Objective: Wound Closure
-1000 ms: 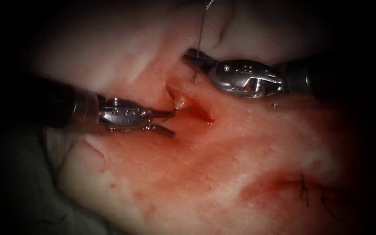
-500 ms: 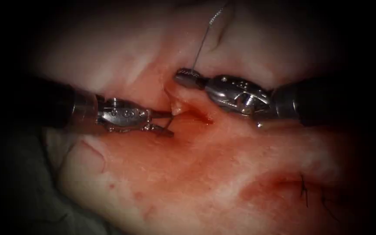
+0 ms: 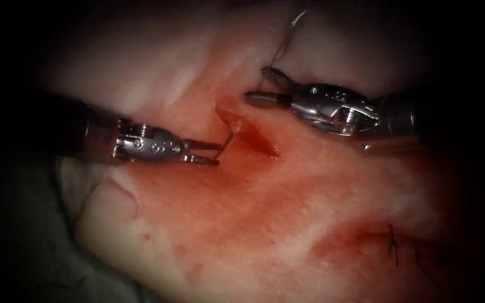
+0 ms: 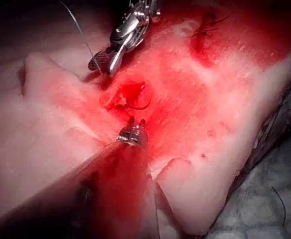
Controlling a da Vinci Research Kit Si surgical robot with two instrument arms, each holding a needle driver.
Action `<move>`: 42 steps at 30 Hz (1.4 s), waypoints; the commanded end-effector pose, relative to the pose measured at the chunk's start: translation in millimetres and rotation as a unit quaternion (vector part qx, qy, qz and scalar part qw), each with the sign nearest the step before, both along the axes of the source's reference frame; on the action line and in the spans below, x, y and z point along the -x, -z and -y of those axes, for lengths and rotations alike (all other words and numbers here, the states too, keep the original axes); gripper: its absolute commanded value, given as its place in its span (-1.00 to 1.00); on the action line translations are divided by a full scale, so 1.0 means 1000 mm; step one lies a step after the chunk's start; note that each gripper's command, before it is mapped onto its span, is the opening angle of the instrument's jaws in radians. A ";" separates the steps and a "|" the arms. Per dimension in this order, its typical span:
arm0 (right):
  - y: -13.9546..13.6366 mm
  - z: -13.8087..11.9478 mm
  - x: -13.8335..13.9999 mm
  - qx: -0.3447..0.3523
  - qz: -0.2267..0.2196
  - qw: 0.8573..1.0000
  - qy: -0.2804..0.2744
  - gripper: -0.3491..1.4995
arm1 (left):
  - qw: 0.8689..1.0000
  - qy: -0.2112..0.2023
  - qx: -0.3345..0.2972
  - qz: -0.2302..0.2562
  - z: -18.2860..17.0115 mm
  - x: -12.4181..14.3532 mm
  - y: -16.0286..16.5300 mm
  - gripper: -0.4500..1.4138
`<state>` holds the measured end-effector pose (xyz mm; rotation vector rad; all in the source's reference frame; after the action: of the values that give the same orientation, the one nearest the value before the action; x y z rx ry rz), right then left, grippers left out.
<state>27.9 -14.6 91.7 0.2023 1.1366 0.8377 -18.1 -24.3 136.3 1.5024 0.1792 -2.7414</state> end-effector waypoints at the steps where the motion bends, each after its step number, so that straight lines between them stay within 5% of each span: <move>1: -0.0006 0.0005 -0.0008 0.000 -0.001 1.000 0.001 0.26 | 1.000 0.000 0.002 0.009 0.0004 0.0006 -0.0002 -0.21; 12: -0.0016 0.0013 -0.0014 0.008 0.003 1.000 0.002 0.22 | 0.995 -0.011 0.012 0.099 0.0007 0.0025 0.0016 -0.01; 18: -0.0021 0.0014 -0.0013 0.010 0.006 1.000 0.001 0.22 | 0.994 -0.018 0.014 0.106 0.0003 0.0028 0.0017 -0.03; 22: -0.0021 0.0014 -0.0013 0.013 0.008 1.000 0.001 0.20 | 0.994 -0.012 0.001 0.105 0.0000 0.0027 0.0016 -0.50; 24: -0.0021 0.0014 -0.0013 0.013 0.009 1.000 0.000 0.20 | 0.995 -0.001 -0.019 0.102 0.0000 0.0026 0.0016 -0.96; 28: -0.0021 0.0014 -0.0012 0.016 0.010 1.000 0.001 0.18 | 0.993 0.019 -0.055 0.098 0.0002 0.0024 0.0017 -1.00; 30: -0.0020 0.0014 -0.0011 0.018 0.010 1.000 0.003 0.17 | 0.987 0.036 -0.121 0.101 0.0006 0.0022 0.0026 -1.00; 35: -0.0019 0.0013 -0.0010 0.035 0.014 0.999 0.014 0.07 | 0.971 0.031 -0.208 0.114 0.0017 0.0025 0.0054 -1.00; 42: -0.0017 0.0012 -0.0010 0.032 0.000 0.999 0.033 0.06 | 0.962 0.001 -0.251 0.106 0.0029 0.0031 0.0092 -1.00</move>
<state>28.2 -15.3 93.0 0.1822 1.1498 0.7424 -20.7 -26.8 125.9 1.8661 0.9425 -2.6226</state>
